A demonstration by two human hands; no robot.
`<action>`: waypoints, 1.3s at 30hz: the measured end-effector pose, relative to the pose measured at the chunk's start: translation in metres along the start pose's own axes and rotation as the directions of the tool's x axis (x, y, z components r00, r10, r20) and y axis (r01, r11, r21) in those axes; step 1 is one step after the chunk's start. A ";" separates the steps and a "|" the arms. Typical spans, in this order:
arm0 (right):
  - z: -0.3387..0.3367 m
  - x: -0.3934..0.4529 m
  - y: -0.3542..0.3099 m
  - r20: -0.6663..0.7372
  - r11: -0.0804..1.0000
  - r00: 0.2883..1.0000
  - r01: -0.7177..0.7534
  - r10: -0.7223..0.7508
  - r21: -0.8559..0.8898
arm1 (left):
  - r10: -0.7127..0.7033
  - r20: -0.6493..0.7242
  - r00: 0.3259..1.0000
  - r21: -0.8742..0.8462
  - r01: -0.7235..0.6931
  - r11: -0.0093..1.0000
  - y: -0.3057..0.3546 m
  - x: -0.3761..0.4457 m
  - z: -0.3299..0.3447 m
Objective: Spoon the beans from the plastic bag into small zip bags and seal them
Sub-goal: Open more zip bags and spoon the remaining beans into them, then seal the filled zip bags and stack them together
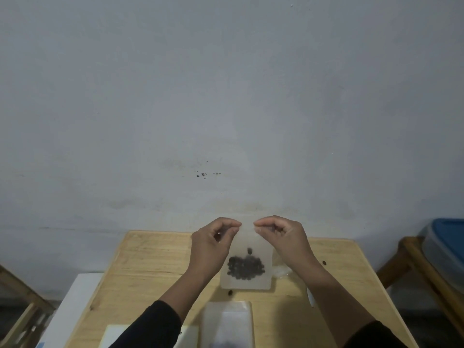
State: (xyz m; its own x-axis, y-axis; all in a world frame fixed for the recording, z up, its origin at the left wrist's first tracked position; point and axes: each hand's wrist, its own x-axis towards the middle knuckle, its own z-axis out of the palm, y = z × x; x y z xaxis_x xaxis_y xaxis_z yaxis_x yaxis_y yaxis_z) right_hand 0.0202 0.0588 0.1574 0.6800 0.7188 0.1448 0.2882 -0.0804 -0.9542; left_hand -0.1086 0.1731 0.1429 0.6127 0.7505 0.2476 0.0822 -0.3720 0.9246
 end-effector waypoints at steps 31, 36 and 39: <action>0.058 -0.099 0.078 0.025 0.928 0.932 -0.357 0.362 -0.109 | -0.362 0.164 0.918 0.286 0.307 0.908 -0.078 -0.080 -0.015; 0.066 -0.117 0.092 0.053 0.872 0.889 -0.433 0.455 -0.229 | -0.425 0.157 0.892 0.331 0.357 0.873 -0.095 -0.105 -0.009; 0.066 -0.122 0.096 0.075 0.875 0.886 -0.433 0.457 -0.217 | -0.440 0.143 0.887 0.314 0.380 0.870 -0.098 -0.114 -0.009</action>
State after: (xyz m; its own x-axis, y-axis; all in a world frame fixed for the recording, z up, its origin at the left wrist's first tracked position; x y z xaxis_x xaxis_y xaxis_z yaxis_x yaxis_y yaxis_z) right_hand -0.0798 0.0089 0.0306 0.6840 0.6520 -0.3273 0.1042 -0.5313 -0.8408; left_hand -0.1933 0.1289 0.0270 0.6198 0.7508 -0.2284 0.5515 -0.2097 0.8074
